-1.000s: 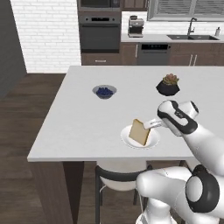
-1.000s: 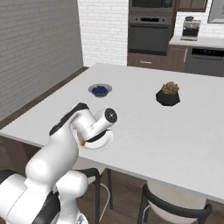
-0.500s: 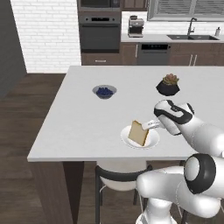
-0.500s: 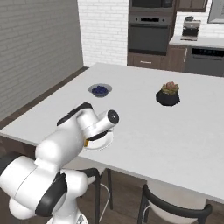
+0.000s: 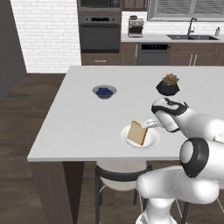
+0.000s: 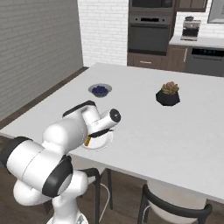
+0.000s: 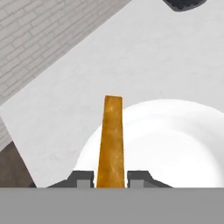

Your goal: Start the toaster. Once the lever pops up, take the bread to the plate on the dining counter.

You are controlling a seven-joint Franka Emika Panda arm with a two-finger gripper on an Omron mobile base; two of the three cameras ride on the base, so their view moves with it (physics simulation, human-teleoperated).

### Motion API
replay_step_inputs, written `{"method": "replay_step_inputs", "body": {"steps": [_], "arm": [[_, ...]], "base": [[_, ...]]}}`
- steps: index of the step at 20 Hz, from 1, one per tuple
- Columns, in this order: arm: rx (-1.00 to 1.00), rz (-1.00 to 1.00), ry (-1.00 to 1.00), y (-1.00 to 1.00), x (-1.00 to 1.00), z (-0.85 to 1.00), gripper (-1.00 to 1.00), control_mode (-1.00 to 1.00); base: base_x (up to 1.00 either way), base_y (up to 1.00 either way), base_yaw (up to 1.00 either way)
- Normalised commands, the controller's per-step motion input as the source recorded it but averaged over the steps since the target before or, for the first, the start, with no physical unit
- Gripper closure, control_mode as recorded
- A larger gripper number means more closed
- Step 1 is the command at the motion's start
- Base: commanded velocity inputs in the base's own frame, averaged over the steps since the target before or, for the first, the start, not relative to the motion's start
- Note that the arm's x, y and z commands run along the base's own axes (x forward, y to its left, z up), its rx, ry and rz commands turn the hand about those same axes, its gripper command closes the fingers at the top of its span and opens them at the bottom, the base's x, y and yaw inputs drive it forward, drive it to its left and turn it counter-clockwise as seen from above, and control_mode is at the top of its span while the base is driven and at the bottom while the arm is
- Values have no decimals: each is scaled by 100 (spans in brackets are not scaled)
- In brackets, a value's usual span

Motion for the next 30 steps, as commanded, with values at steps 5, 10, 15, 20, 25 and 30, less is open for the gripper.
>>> {"method": "replay_step_inputs", "body": {"steps": [5,10,15,20,25,30], "arm": [[0,0,0,-8,5,-15,100,-100],[0,0,0,0,0,-20,-100,-100],[0,0,0,0,0,0,-100,-100],[-1,0,-1,-19,-2,3,-100,-100],[-17,0,-1,-14,0,7,-100,-100],[-27,0,-1,-1,-2,12,-100,-100]], "base": [[0,0,0],[0,0,0],[0,0,0],[0,0,0],[0,0,0],[0,0,0]]}}
